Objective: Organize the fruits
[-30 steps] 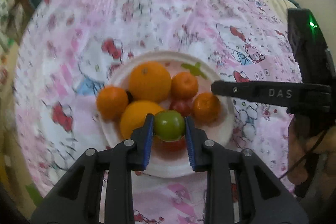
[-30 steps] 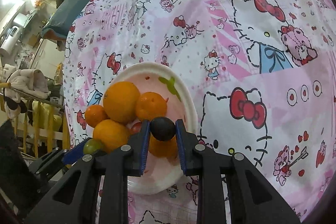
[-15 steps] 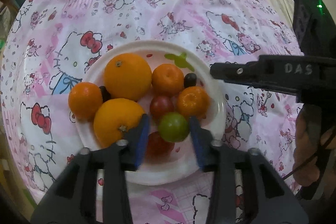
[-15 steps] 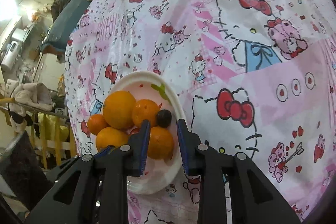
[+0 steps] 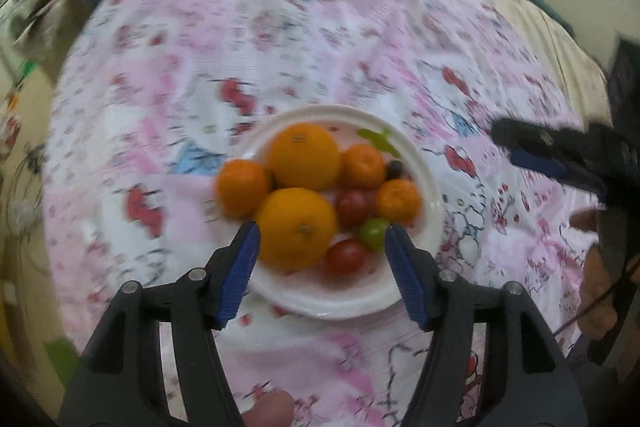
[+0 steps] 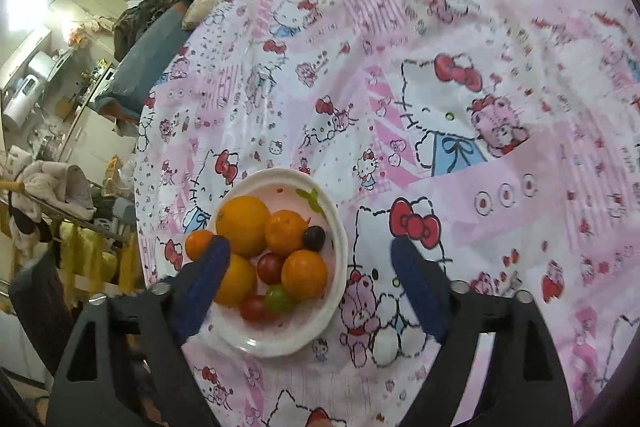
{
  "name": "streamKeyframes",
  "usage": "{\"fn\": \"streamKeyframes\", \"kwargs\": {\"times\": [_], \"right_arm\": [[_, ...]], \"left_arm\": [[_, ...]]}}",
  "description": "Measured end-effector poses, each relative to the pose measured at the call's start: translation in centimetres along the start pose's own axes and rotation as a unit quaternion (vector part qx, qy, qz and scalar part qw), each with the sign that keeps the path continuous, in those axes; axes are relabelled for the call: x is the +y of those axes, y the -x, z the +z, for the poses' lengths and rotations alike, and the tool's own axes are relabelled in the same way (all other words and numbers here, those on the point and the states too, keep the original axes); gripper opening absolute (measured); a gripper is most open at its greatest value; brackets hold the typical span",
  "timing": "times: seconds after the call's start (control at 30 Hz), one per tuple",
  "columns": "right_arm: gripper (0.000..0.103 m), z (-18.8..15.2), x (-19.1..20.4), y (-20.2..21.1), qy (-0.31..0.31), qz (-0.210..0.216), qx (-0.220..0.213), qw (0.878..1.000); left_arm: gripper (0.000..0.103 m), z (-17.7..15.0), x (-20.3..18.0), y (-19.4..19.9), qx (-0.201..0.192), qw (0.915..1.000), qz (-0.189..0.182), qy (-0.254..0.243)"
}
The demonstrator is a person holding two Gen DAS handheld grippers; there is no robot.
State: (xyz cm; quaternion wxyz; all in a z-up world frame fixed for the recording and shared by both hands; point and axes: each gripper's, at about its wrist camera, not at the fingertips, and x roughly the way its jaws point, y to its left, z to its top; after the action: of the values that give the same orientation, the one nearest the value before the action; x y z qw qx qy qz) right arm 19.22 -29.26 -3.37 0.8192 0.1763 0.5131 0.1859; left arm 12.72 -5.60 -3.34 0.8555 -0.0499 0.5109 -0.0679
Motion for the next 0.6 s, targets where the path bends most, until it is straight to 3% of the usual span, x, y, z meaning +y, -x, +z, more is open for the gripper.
{"fn": "streamKeyframes", "kwargs": {"times": [0.07, 0.17, 0.3, 0.33, 0.43, 0.6], "right_arm": [[0.088, -0.8, 1.1, 1.0, 0.015, -0.008, -0.013, 1.000], [0.097, -2.7, 3.3, 2.5, 0.052, -0.016, -0.037, 0.998], [0.103, -6.3, 5.8, 4.4, 0.091, -0.043, -0.068, 0.993], [0.103, -7.5, 6.5, 5.0, 0.101, -0.051, -0.080, 0.990], [0.103, -10.1, 7.7, 5.9, 0.117, -0.072, -0.103, 0.985], [0.103, -12.9, 8.5, 6.9, 0.116, -0.096, -0.138, 0.979]], "left_arm": [[0.077, -0.1, 1.2, 1.5, -0.009, 0.9998, 0.012, 0.011], [0.093, -0.8, 3.1, 4.7, -0.049, 0.9979, 0.033, 0.027], [0.096, -2.8, 4.3, 7.5, -0.087, 0.9941, 0.055, 0.034], [0.102, -3.4, 4.4, 8.3, -0.099, 0.9926, 0.061, 0.036], [0.103, -5.1, 4.7, 10.3, -0.133, 0.9878, 0.074, 0.033], [0.103, -7.0, 4.4, 10.8, -0.145, 0.9863, 0.075, 0.023]]}}
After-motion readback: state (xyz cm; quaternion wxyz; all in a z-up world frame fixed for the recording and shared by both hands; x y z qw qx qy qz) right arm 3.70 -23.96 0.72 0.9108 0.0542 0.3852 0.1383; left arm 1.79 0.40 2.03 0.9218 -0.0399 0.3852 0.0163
